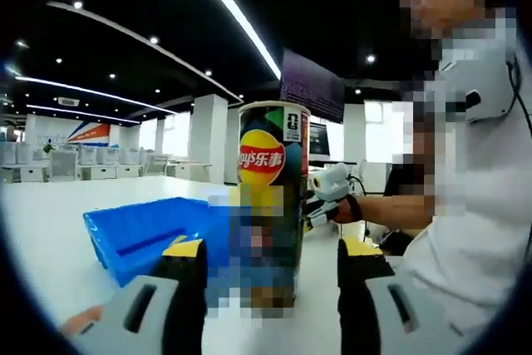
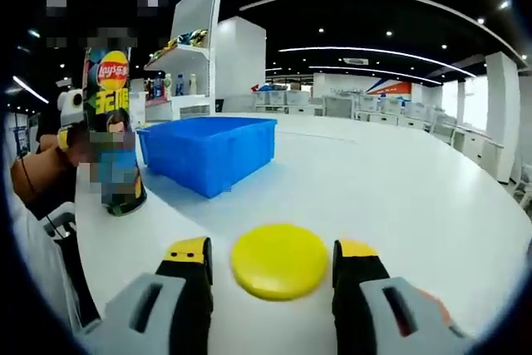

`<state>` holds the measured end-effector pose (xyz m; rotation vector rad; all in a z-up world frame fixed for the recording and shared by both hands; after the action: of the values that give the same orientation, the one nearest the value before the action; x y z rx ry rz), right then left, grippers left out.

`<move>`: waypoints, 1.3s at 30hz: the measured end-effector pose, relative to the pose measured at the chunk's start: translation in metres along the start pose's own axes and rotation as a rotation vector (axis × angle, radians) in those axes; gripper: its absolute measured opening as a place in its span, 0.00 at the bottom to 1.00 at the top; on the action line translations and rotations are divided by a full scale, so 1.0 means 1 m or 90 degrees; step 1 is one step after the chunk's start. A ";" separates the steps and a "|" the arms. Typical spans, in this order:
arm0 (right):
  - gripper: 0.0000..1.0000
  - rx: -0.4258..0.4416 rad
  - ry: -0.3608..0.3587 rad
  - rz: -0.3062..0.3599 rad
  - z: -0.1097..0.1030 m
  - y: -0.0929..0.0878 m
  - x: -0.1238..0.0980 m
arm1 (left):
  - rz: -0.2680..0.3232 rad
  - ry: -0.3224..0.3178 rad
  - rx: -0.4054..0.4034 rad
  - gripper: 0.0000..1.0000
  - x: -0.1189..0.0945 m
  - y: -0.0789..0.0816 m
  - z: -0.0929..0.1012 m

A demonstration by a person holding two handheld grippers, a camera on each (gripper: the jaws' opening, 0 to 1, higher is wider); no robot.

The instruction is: Open the lid of the chip container on the table, take out the chips, place them into the box in front of the container, and close the lid

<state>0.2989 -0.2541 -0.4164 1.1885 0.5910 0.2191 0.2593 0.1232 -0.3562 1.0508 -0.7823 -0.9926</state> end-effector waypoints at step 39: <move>0.47 -0.020 -0.015 -0.015 -0.004 0.003 0.000 | -0.024 0.017 0.020 0.60 -0.002 -0.006 -0.001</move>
<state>0.2970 -0.2499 -0.4143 1.1520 0.5784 0.1934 0.2581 0.1248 -0.3625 1.1079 -0.7603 -0.9988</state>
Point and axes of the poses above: the point that each gripper's makers call its tool centre point, and the gripper's own axes: x roughly forward along the fingers, z roughly to its right, y roughly out of its top, the point moved 10 cm from there along -x, roughly backward along the fingers, and after that the axes turned 14 degrees about -x, right-handed, at the moved point
